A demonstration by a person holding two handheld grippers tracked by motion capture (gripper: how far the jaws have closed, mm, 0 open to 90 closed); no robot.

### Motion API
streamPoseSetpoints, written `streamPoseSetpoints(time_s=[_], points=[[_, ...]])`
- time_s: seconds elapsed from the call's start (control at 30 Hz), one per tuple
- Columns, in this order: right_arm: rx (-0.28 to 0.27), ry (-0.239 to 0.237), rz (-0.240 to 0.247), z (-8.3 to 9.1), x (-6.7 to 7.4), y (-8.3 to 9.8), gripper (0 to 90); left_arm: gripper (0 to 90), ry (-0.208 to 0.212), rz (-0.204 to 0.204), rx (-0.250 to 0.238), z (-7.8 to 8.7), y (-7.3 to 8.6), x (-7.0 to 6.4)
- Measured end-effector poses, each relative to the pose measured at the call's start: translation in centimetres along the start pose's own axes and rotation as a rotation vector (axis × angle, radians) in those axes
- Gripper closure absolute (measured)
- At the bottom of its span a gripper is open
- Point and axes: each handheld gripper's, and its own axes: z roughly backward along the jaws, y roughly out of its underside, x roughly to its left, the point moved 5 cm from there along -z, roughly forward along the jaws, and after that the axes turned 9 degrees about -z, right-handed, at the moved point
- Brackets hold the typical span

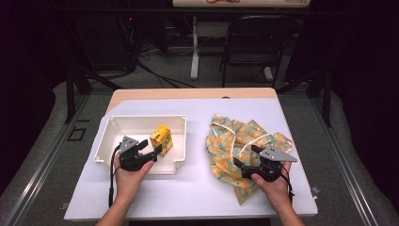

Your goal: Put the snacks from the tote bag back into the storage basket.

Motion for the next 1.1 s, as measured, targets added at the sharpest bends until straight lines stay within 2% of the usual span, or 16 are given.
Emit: streamPoseSetpoints(time_s=[0.07,0.1,0.13,0.17,0.2,0.27,0.37,0.43,0.57,0.7,0.73,1.1], points=[[0.0,0.001,0.0,0.0,0.0,0.0,13.5,46.8,-0.032,0.011,0.006,0.3,0.6,-0.5],[0.003,0.0,0.003,0.0,0.0,0.0,13.5,53.4,-0.034,0.012,0.012,0.4,0.9,-0.8],[0.002,0.002,0.002,-0.1,0.1,0.0,13.5,60.6,-0.039,-0.005,0.024,0.3,1.1,-1.1],[0.002,0.001,0.003,-0.1,0.1,0.0,13.5,69.5,-0.066,-0.032,0.043,0.1,1.3,-1.4],[0.003,0.002,0.004,0.0,0.1,0.0,13.5,75.9,-0.059,-0.042,0.045,-0.1,1.4,-1.7],[0.004,0.003,0.004,0.0,0.1,0.0,13.3,90.0,-0.012,-0.05,0.05,-0.6,1.5,-2.2],[0.003,0.003,0.0,-0.1,0.1,0.0,12.9,90.0,0.03,-0.076,0.063,-1.4,1.5,-2.9],[0.006,0.007,-0.004,-0.1,0.0,0.0,12.9,90.0,0.033,-0.086,0.061,-1.8,1.4,-3.2],[0.003,0.004,-0.007,-0.1,0.0,0.0,12.7,90.0,0.026,-0.078,0.065,-2.5,1.1,-3.0],[0.002,0.001,-0.008,-0.1,0.0,0.0,12.5,90.0,0.021,-0.051,0.076,-2.6,0.9,-2.3],[0.005,0.001,-0.007,-0.1,0.0,0.0,12.5,90.0,0.024,-0.051,0.088,-2.6,0.9,-2.1],[-0.002,-0.002,-0.002,0.1,0.1,-0.1,12.4,90.0,0.001,-0.036,0.101,-2.8,0.9,-1.0]])
